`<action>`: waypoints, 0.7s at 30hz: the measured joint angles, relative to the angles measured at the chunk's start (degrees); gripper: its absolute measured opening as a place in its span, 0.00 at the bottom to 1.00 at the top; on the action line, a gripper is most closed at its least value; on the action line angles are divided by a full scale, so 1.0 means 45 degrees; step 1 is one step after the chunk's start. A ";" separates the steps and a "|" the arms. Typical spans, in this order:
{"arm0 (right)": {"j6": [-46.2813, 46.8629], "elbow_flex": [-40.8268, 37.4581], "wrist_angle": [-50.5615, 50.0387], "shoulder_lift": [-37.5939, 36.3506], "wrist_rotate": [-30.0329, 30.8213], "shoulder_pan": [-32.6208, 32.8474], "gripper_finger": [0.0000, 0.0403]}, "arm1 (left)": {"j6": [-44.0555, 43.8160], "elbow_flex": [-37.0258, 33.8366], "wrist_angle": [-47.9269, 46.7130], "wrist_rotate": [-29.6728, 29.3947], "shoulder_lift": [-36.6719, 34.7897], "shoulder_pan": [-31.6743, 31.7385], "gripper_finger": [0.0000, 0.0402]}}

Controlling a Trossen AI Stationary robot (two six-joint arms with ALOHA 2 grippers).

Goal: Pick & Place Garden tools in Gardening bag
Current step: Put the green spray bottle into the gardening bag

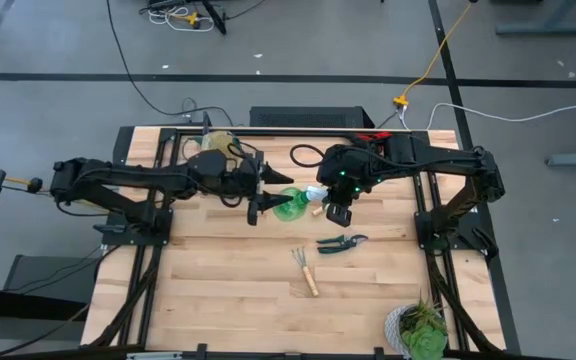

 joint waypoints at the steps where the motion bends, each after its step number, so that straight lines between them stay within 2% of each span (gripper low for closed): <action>1: 0.0002 0.0000 0.0000 0.0000 0.0000 0.0000 0.14 | -0.0035 0.0000 -0.0014 0.0000 0.0037 0.0000 0.61; 9: -0.0051 0.0000 -0.0005 0.0000 -0.0005 0.0001 0.14 | -0.0323 0.0316 -0.0379 0.0005 0.0069 0.0000 0.65; 21: -0.0139 0.0010 0.0019 0.0000 -0.0007 0.0015 0.14 | 0.0558 0.3196 -0.4611 0.0260 0.1307 0.0136 0.65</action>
